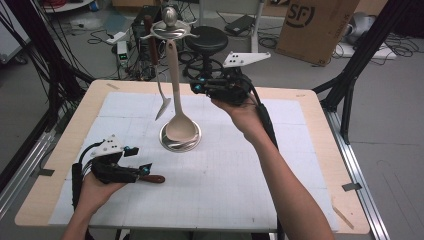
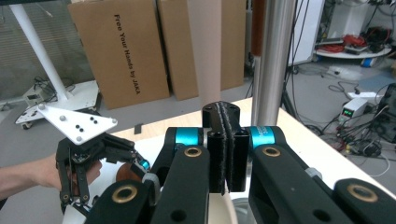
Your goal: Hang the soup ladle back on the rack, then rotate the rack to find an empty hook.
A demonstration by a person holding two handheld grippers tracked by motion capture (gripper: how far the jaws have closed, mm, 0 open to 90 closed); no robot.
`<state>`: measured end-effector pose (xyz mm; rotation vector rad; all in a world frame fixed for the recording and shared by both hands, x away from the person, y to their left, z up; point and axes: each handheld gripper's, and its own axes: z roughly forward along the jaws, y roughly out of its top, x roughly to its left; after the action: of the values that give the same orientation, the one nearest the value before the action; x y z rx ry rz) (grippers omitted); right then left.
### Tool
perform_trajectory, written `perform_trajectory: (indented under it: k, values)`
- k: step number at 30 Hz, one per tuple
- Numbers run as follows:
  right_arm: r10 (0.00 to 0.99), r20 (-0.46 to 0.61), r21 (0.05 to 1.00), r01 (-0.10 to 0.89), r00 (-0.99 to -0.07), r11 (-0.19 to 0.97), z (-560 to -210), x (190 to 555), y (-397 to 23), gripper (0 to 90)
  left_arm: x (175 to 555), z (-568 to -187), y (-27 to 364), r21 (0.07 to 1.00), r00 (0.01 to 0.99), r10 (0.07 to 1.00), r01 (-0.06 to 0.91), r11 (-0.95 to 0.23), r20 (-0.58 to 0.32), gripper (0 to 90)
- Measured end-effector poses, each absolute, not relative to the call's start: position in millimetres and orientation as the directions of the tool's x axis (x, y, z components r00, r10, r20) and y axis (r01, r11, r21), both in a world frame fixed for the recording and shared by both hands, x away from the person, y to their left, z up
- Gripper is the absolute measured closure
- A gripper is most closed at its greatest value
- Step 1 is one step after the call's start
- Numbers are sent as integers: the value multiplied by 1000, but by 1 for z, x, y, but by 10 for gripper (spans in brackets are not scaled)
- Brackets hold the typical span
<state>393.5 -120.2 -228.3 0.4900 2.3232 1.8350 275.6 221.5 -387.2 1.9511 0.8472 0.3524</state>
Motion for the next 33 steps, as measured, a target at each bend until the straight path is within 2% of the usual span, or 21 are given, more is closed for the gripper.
perform_trajectory:
  k: [16,33]
  values:
    - [322,51,978,112,-946,174,-199,397,-125,894,276,-387,221,853,718,689,420,-309,-103,230]
    - [310,-6,988,43,-951,152,-161,402,-104,894,276,-387,222,857,719,688,414,-307,-101,230]
